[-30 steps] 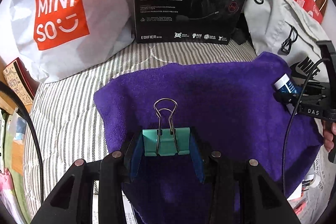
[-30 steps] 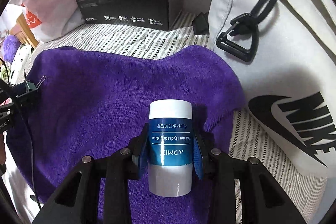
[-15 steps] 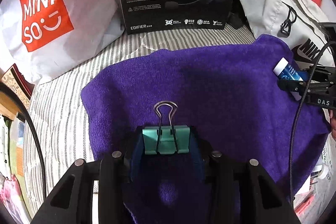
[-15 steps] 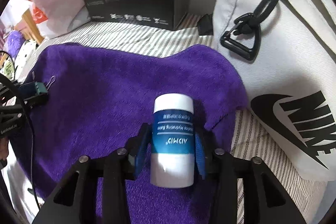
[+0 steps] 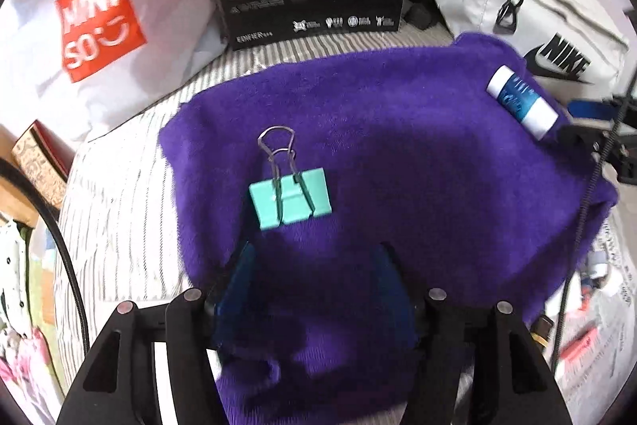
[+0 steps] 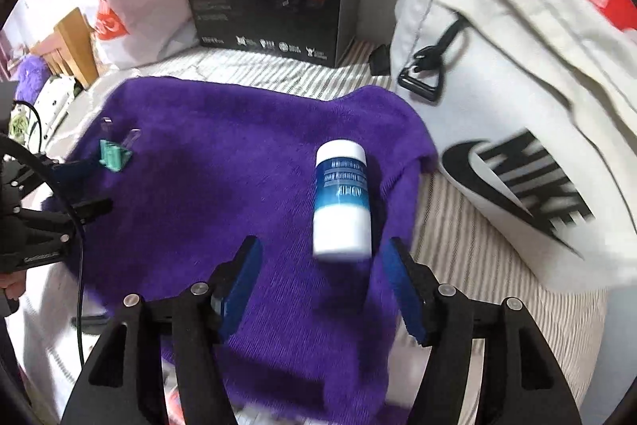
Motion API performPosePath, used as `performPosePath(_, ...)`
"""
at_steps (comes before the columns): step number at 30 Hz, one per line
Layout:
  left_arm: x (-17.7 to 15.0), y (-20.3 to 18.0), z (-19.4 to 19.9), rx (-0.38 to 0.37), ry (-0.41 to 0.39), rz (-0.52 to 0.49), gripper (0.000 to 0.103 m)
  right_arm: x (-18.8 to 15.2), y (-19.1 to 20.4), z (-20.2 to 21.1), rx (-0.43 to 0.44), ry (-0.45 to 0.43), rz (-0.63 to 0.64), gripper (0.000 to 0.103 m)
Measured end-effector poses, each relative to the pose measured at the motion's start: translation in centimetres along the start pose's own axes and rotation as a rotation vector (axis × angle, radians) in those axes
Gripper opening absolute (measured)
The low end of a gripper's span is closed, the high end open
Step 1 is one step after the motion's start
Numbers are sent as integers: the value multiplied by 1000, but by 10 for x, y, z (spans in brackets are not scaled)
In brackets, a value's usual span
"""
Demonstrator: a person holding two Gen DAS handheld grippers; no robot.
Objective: Organize rigid objects
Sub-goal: 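Open the left tool releasing the clip while the right tool releases the jar onto the towel, then grasp the black rectangular case with the left tool while the right tool grasps the small white cylinder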
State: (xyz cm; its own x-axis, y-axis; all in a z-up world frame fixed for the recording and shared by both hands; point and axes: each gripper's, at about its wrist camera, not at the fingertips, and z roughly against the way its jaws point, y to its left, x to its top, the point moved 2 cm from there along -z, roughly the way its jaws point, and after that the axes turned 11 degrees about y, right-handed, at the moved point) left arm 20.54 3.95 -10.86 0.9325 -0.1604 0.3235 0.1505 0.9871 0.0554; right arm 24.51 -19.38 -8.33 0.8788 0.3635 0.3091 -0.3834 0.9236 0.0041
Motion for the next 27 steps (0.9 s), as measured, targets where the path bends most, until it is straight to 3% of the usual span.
performPosePath(5, -28, 1, 37, -11, -70, 12, 60, -39, 6, 31, 36, -48, -49, 65)
performPosePath(12, -75, -25, 76, -70, -138, -53, 60, -103, 24, 55, 99, -98, -146, 66)
performPosePath(21, -98, -59, 43, -81, -73, -118, 60, -157, 26, 66, 116, -120, -234, 66)
performPosePath(27, -97, -69, 28, -78, -50, -159, 54, -173, 24, 72, 120, -135, -246, 66)
